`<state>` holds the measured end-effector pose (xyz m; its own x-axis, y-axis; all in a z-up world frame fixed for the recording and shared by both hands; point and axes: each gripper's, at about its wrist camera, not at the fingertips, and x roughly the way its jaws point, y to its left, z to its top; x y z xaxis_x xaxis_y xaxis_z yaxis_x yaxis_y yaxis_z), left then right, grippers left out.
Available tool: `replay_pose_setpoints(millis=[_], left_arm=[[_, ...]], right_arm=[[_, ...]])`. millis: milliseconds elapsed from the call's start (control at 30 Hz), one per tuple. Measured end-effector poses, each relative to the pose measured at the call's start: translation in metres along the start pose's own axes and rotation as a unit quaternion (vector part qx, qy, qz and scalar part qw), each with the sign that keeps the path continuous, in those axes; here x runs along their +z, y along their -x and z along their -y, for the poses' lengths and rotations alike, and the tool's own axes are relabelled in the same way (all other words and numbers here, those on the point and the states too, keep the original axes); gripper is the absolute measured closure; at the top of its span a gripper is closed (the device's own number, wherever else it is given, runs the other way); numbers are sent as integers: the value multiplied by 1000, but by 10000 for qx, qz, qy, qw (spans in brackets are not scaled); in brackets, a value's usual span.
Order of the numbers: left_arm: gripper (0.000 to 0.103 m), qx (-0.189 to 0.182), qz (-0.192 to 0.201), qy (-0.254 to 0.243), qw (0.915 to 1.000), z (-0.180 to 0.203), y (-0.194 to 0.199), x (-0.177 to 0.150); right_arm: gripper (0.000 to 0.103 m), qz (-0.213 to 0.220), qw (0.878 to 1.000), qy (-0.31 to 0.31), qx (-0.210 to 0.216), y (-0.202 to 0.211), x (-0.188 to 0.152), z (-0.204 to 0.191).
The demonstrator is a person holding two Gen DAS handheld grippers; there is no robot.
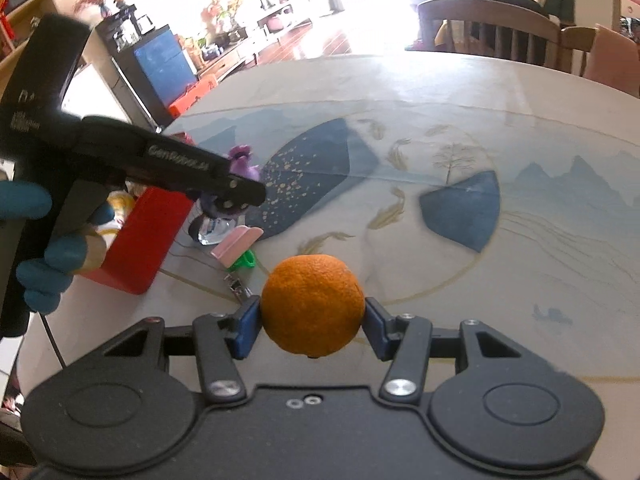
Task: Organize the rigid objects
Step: 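Carry the purple toy and orange into the red tin and release both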
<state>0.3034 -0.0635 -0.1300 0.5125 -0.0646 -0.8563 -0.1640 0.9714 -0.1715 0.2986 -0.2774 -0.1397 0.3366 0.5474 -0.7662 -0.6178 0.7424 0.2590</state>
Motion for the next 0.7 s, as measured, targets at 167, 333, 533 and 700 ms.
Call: replay_pose_setpoints(millis=[167,333,533,700], left_arm=[[53,-68,85,94,9999,-6,26,-9],[53,-80,207,193,9996,-18,56,-19],[53,2,313,339,9989,-43,89,-28],[53,97,436,474,9979,-71,108,-35]], right_arm=[[50,109,9999,-68,3,16,-1,-9],[50,186,9998,-69,11,30,2,-23],[50,255,9997,-8,33,38,7,-47],[50,318,9994,40,133,33,15,-71]])
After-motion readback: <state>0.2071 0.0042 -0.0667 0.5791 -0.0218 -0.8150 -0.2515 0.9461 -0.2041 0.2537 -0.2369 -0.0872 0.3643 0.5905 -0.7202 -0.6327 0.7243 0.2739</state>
